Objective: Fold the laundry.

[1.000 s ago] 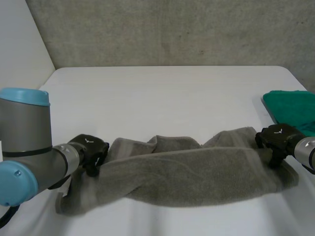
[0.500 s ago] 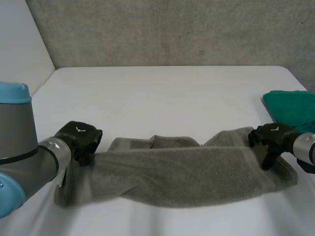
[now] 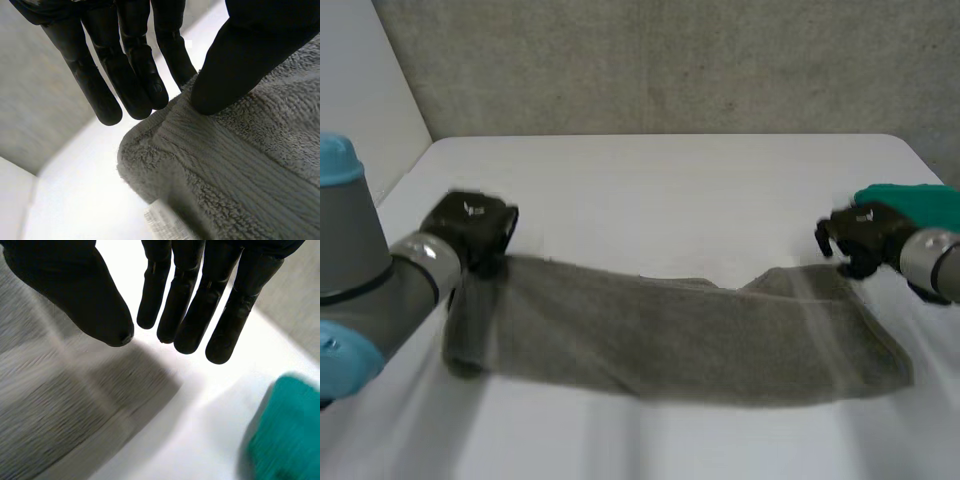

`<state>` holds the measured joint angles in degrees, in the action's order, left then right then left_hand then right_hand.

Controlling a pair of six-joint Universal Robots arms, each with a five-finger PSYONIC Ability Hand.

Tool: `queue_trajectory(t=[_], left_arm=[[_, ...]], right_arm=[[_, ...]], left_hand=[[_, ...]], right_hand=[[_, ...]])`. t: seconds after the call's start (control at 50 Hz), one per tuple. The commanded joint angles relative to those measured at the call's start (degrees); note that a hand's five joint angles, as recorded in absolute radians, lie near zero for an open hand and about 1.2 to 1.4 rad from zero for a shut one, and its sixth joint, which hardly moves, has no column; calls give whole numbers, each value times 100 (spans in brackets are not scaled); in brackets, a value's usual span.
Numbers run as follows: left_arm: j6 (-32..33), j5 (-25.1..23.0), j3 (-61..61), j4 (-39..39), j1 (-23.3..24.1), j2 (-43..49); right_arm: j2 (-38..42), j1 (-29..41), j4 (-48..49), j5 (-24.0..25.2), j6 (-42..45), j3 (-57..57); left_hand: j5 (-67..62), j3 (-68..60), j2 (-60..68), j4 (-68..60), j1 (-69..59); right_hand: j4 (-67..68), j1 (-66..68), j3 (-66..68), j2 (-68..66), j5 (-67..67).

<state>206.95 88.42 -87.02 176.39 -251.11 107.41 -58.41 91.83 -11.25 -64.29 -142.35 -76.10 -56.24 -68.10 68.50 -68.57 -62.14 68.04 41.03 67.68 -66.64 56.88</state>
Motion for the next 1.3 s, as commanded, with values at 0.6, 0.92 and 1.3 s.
queue_trajectory(t=[0.6, 0.92, 1.3], left_arm=[[65, 61, -693, 167, 387, -2689], [82, 61, -763, 229, 343, -2621], [39, 9, -1264, 369, 80, -1891]], right_arm=[[488, 1162, -677, 267, -2517, 359], [95, 1127, -527, 232, -2411, 237], [-1656, 108, -2434, 136, 1482, -1116]], left_hand=[[-1376, -1190, 1150, -1143, -1786], [-1376, -1190, 1150, -1143, -1786], [-1376, -1190, 1150, -1143, -1786]], right_hand=[[-4989, -2287, -4952, 4849, -4873], [1196, 3897, 1232, -1336, 1312], [1196, 3897, 1232, -1336, 1312]])
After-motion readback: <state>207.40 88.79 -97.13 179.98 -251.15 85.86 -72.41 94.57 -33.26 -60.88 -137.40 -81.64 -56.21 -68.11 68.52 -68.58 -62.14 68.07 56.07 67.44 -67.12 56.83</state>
